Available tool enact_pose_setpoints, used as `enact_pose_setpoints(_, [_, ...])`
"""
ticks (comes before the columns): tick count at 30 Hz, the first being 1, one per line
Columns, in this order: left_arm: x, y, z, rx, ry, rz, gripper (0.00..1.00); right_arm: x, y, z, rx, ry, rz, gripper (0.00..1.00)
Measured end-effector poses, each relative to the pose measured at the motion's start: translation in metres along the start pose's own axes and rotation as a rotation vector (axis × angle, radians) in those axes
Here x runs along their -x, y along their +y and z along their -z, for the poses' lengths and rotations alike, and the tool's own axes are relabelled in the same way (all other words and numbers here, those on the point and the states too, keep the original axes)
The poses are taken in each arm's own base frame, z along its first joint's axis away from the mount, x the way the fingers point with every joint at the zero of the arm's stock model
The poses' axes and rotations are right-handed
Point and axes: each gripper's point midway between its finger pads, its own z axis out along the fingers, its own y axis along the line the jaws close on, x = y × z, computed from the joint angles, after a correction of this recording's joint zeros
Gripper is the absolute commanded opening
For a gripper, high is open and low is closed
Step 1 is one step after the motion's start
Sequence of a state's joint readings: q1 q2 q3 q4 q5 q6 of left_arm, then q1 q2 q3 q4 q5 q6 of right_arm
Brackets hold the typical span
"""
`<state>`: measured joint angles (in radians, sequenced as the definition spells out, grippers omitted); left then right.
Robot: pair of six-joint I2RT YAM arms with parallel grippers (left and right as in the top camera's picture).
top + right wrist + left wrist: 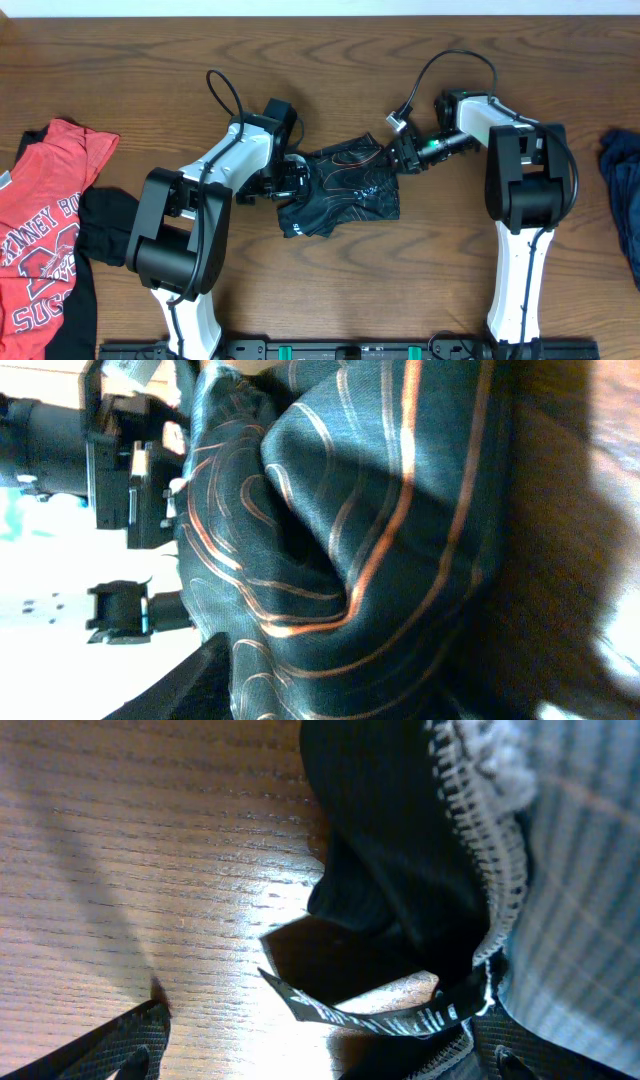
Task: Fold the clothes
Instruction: 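Lift the black bundle with the right gripper and open the left gripper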
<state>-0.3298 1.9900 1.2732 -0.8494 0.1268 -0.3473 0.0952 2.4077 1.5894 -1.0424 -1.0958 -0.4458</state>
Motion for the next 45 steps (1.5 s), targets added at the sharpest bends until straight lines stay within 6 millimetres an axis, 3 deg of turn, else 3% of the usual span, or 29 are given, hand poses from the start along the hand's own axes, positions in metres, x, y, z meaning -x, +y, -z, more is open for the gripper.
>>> enact_pose_setpoints(4, [0.0,-0.001,0.0,0.0,-0.001,-0.004,0.98,0.0,-0.002,-0.002,-0.023,0.012,0.011,0.4])
enact_pose_setpoints(7, [-0.001,-0.003,0.0,0.001,-0.004,-0.01,0.98,-0.002,-0.006,-0.008,-0.053,0.037,0.026,0.01])
enact_pose_setpoints(12, [0.0,-0.004,0.0,0.001,-0.006,-0.013,0.98,-0.007,-0.003,-0.022,-0.053,0.074,0.022,0.01])
enact_pose_setpoints(22, [0.004,-0.007,0.002,-0.007,-0.023,-0.016,0.98,-0.004,-0.007,-0.012,-0.081,0.089,-0.048,0.02])
enact_pose_setpoints(34, [0.04,-0.035,0.019,-0.093,-0.124,-0.032,0.98,0.038,-0.037,0.073,-0.448,0.091,-0.07,0.01])
enact_pose_setpoints(45, [0.043,-0.038,0.02,-0.107,-0.136,-0.035,0.98,0.092,0.002,0.161,-0.708,-0.067,-0.022,0.01])
